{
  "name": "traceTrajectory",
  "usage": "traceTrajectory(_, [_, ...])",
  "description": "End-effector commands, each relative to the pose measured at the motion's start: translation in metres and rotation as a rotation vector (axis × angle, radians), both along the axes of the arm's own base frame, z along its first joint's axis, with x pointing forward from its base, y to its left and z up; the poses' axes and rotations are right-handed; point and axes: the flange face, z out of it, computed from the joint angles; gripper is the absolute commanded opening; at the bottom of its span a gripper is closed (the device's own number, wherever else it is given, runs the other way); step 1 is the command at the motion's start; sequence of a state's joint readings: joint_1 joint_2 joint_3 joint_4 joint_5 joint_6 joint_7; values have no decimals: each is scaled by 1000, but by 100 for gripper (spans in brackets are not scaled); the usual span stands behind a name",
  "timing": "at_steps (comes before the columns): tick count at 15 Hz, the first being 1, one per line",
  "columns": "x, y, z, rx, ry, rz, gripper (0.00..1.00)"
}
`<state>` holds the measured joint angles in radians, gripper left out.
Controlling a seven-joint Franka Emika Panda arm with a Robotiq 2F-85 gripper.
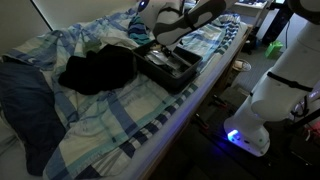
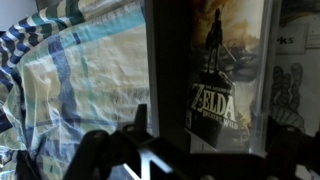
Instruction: Take one book out of the box and put it on the bed
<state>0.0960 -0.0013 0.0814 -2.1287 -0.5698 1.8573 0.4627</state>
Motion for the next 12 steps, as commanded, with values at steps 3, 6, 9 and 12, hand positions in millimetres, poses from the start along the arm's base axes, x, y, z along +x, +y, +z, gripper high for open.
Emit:
traceTrajectory(3, [-4,-1,7,-25,-6,-17,54])
traceTrajectory(6, [-3,-1,7,-25,-6,-17,31])
traceTrajectory(9, [-3,-1,7,-25,-7,-18,21])
traceTrajectory(12, [-3,-1,7,-25,-7,-20,37])
